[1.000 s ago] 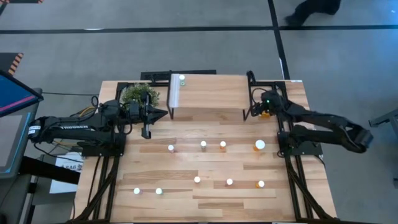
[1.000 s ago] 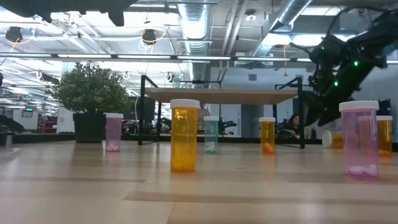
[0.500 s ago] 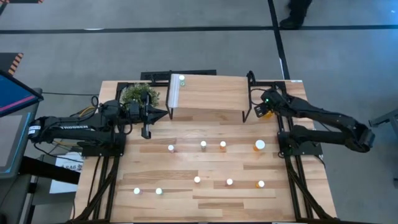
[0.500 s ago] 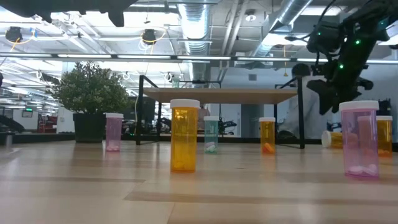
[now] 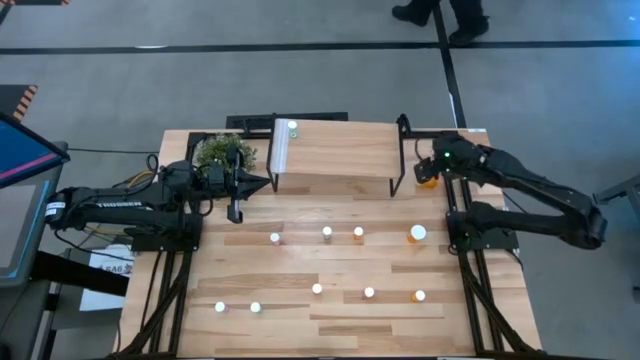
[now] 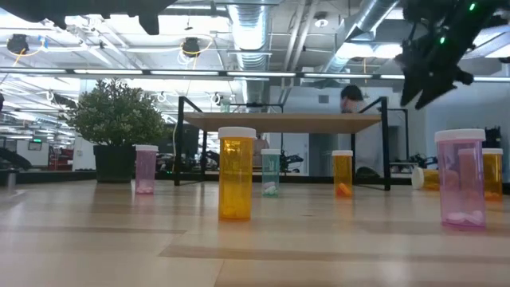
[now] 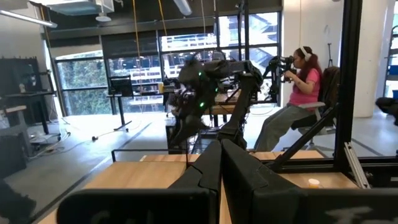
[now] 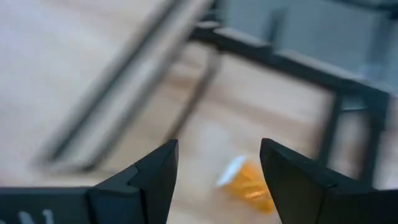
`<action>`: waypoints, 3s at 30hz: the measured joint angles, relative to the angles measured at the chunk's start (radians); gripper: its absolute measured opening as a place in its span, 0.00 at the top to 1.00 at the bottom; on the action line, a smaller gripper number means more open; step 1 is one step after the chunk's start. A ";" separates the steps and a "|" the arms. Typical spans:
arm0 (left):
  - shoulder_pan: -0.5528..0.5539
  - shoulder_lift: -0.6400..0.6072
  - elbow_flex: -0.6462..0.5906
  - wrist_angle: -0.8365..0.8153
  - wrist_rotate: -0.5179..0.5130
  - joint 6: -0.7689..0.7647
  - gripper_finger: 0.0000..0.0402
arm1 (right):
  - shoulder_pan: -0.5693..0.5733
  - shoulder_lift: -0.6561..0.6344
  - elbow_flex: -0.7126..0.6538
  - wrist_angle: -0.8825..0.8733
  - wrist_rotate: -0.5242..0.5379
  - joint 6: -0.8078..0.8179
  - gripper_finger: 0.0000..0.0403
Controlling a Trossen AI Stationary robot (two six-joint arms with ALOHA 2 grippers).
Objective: Pick and place medicine bottles onto shelf by color
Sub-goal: Adjust the shelf, then put the top orange large pill bottle on the shelf
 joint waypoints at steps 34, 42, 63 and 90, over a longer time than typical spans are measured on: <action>0.000 0.000 0.000 -0.003 0.002 -0.007 1.00 | 0.096 0.292 0.039 0.103 -0.422 -0.122 0.38; 0.000 0.000 0.000 -0.003 0.003 -0.007 1.00 | 0.021 0.295 0.039 0.179 -0.416 -0.188 0.38; 0.000 0.000 0.000 -0.003 0.004 -0.007 1.00 | 0.142 0.242 0.039 -0.190 -0.433 -0.304 0.38; 0.000 0.000 0.000 -0.018 0.005 -0.008 1.00 | -0.152 0.437 0.039 -0.190 -0.153 -0.761 0.38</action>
